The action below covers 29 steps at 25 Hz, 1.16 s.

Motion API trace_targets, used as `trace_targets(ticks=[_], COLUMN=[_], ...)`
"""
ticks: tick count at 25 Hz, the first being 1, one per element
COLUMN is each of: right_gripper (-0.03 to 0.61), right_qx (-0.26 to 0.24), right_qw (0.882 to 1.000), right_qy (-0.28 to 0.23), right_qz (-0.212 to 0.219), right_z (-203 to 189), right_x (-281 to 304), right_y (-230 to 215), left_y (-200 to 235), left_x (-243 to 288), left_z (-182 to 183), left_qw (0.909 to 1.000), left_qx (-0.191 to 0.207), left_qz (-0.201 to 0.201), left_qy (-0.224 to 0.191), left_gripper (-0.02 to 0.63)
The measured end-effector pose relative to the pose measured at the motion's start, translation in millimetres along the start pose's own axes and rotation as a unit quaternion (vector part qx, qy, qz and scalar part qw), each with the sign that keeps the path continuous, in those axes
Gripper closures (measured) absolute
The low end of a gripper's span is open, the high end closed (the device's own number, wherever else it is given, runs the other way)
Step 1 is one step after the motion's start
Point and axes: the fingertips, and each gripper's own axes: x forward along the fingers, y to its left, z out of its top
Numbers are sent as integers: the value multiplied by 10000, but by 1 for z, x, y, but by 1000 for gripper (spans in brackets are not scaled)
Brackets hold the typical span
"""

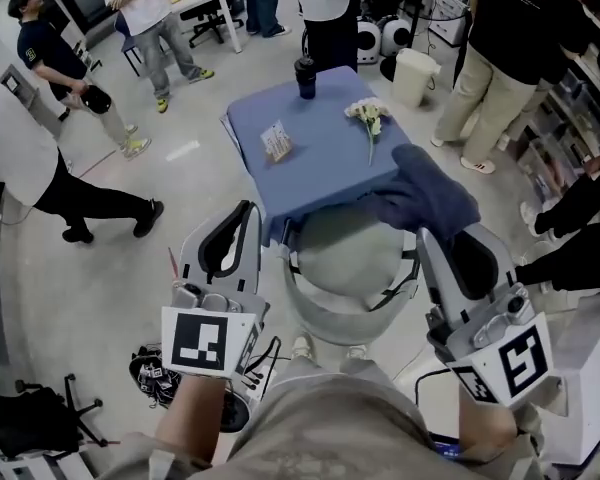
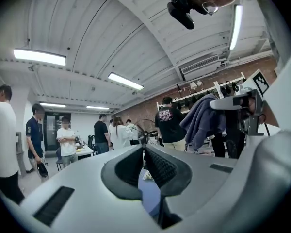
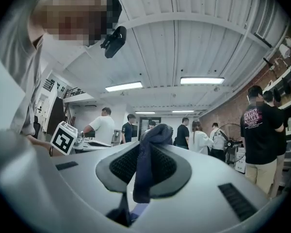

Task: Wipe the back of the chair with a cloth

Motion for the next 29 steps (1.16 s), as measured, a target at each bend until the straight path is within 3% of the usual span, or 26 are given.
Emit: trace_targets(ticks=[9, 29], right_gripper=[511, 511], right_qx=[-317, -193], right_qw=[9994, 9997], right_qy=[-12, 175], right_qz=[124, 36], right_z=[6, -11], right_x=[-12, -15], right_y=[20, 18], left_y=[-10, -11], left_x=[-21, -23], left_z=[19, 4], left_qw=[9990, 9996], left_qx=[359, 296], left_qz=[127, 29], left_qy=[-247, -26], left_gripper=[588, 589])
